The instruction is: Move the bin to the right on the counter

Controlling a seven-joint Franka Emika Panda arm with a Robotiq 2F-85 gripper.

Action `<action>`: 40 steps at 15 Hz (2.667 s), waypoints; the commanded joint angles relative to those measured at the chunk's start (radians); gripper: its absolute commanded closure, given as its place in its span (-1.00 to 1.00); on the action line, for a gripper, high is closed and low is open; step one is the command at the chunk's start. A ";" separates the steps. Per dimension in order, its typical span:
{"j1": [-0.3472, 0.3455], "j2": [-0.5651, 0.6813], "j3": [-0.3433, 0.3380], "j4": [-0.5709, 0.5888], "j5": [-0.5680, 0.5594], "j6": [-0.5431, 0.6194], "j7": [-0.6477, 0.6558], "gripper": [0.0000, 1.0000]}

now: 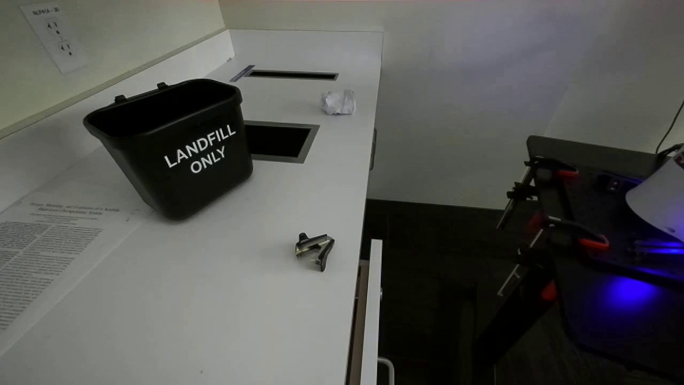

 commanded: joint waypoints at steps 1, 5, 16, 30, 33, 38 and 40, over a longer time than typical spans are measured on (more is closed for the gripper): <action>-0.033 0.192 0.058 0.163 0.010 0.038 0.005 -1.00; -0.063 0.213 0.102 0.163 -0.004 0.026 0.012 -1.00; -0.024 0.445 0.137 0.464 -0.178 -0.047 0.195 -1.00; 0.028 0.753 0.132 0.837 -0.354 -0.227 0.355 -0.50; 0.029 0.773 0.133 0.867 -0.364 -0.231 0.353 -0.13; 0.032 0.792 0.136 0.899 -0.366 -0.234 0.349 0.62; 0.034 0.798 0.137 0.910 -0.367 -0.241 0.347 0.93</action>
